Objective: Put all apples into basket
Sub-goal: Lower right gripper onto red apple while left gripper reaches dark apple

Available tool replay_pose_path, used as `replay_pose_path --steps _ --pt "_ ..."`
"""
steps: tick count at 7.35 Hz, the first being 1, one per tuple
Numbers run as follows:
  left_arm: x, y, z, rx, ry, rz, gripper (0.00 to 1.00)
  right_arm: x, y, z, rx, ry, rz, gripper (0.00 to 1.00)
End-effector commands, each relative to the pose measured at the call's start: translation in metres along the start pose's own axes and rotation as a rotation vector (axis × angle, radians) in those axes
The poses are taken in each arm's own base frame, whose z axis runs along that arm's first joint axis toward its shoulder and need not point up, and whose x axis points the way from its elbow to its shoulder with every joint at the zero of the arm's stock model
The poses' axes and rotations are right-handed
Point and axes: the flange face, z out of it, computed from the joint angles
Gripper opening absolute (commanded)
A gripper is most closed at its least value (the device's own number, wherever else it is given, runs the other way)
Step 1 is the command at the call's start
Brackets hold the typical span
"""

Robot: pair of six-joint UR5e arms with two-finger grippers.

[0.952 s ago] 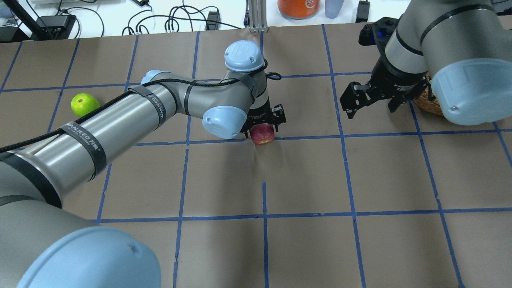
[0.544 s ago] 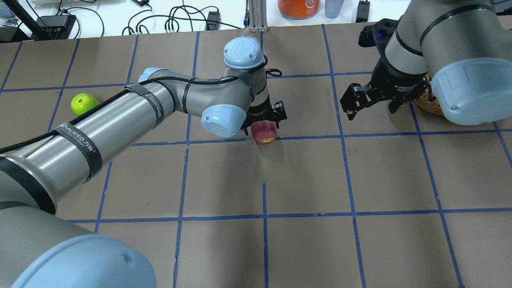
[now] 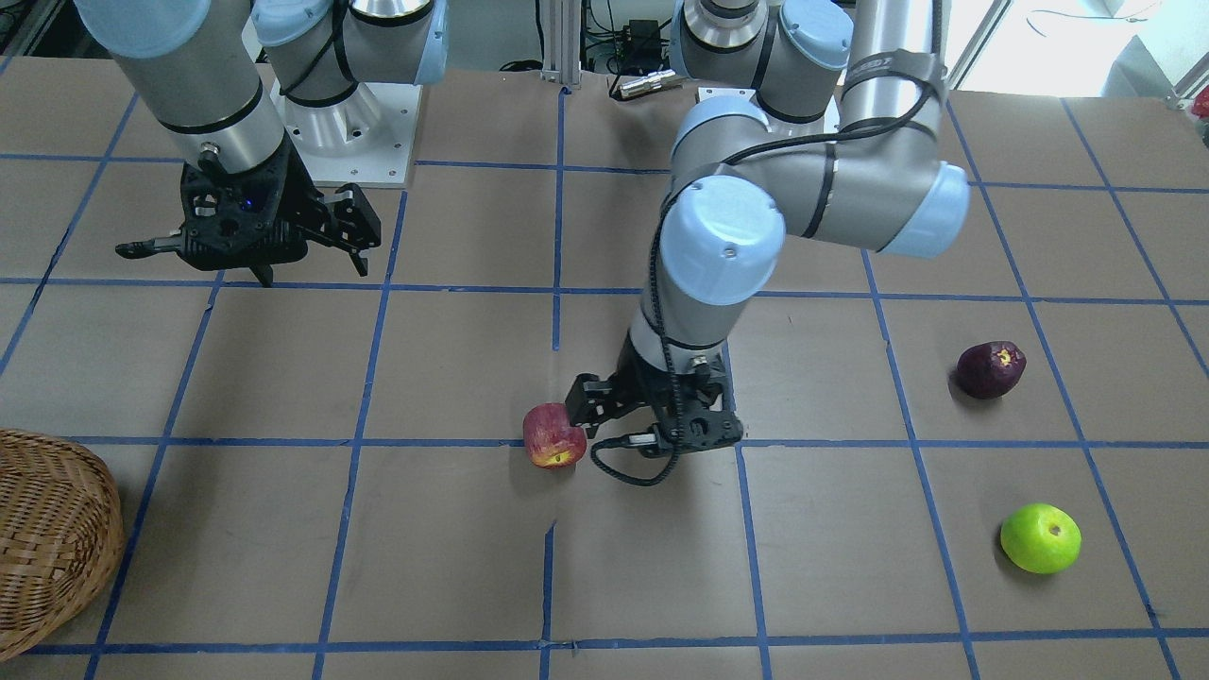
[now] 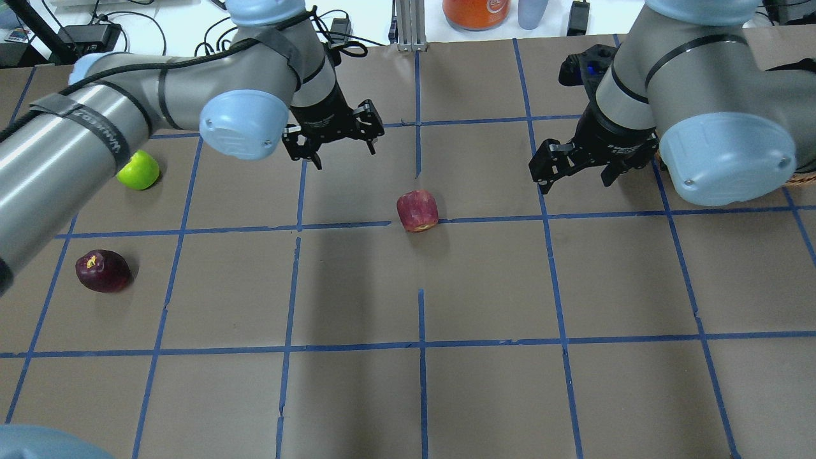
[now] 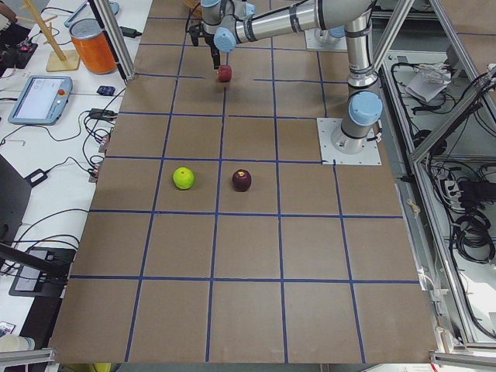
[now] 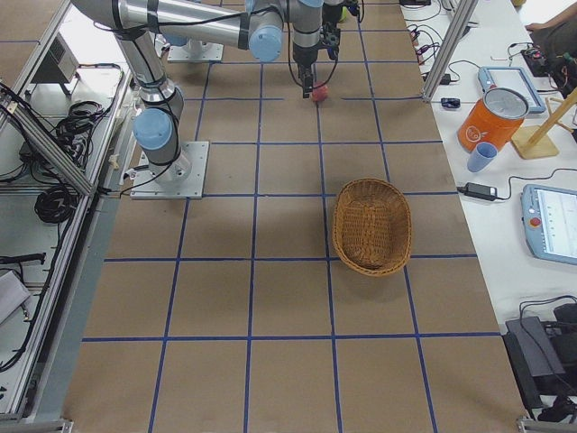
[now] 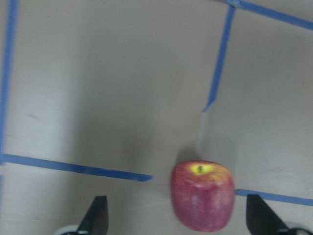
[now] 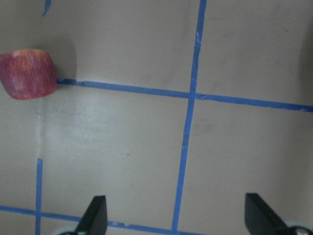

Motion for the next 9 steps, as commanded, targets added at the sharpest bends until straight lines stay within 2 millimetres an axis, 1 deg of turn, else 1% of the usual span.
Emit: replay_pose_path --steps 1,2,3,4,5,6,7,9 --pt "-0.101 -0.015 -0.019 -0.052 -0.124 0.108 1.00 -0.059 -0.036 0.049 0.077 -0.019 -0.022 1.00" --pt "-0.128 -0.013 -0.017 -0.066 -0.178 0.174 1.00 -0.087 -0.056 0.048 0.090 -0.023 -0.054 1.00" --pt "-0.168 -0.018 -0.016 -0.092 -0.217 0.214 1.00 -0.128 -0.054 0.060 0.084 -0.028 -0.110 1.00" --pt "-0.214 -0.021 -0.011 -0.129 -0.232 0.252 1.00 -0.161 -0.052 0.092 0.053 0.014 -0.111 1.00" --pt "-0.250 -0.025 -0.015 -0.155 -0.309 0.274 1.00 -0.186 -0.054 0.116 0.092 0.067 -0.113 1.00" --pt "-0.292 -0.030 -0.007 -0.202 -0.287 0.307 1.00 -0.198 -0.055 0.151 0.058 0.084 -0.117 1.00" --pt "-0.337 -0.028 -0.003 -0.226 -0.264 0.310 1.00 -0.201 -0.062 0.175 0.070 0.084 -0.117 1.00" --pt "-0.407 -0.021 0.010 -0.261 -0.205 0.420 1.00 -0.203 -0.064 0.195 0.051 0.074 -0.132 1.00"
